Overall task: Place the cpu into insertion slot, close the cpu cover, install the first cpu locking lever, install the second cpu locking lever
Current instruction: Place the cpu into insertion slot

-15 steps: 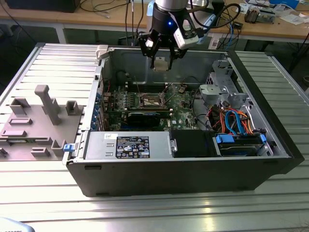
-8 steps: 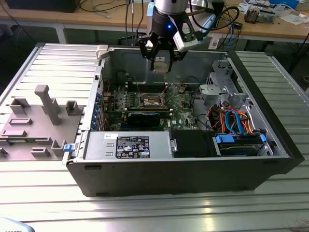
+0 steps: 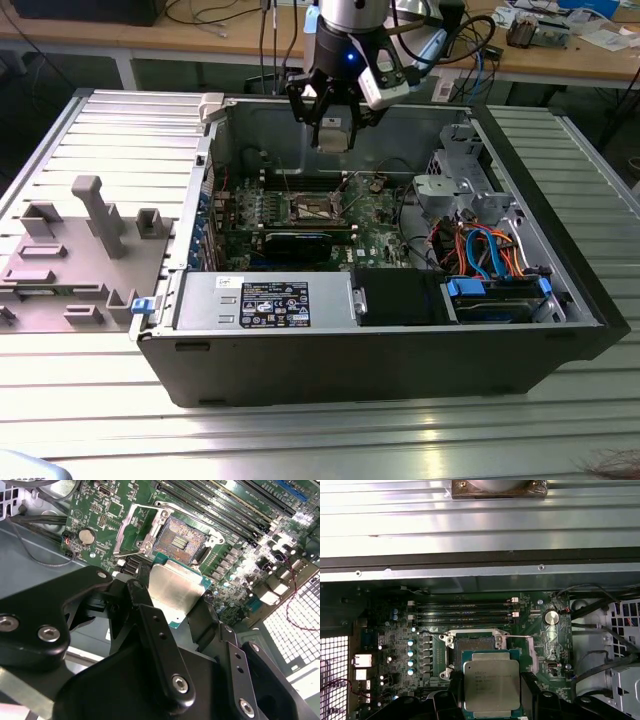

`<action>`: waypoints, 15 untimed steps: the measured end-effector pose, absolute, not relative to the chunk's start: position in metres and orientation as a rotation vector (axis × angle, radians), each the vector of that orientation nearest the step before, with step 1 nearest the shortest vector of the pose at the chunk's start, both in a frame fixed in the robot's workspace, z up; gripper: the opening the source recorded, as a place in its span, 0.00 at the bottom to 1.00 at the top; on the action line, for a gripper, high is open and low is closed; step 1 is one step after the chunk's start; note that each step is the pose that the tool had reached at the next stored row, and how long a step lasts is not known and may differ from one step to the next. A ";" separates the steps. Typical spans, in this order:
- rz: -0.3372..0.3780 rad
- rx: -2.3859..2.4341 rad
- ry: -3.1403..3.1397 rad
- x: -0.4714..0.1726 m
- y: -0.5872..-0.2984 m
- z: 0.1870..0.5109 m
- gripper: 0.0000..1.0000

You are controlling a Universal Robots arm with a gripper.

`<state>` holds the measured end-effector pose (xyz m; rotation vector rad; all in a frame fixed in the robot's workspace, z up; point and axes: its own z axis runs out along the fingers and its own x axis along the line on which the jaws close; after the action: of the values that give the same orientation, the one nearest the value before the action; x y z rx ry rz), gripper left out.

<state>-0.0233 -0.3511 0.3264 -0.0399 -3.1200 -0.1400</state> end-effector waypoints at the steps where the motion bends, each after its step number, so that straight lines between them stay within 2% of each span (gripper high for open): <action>1: -0.140 -0.040 -3.120 -0.023 -0.351 0.326 0.55; 15: -0.140 -0.040 -3.120 -0.023 -0.351 0.317 0.55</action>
<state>-0.0233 -0.3511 0.3174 -0.0400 -3.1200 -0.1400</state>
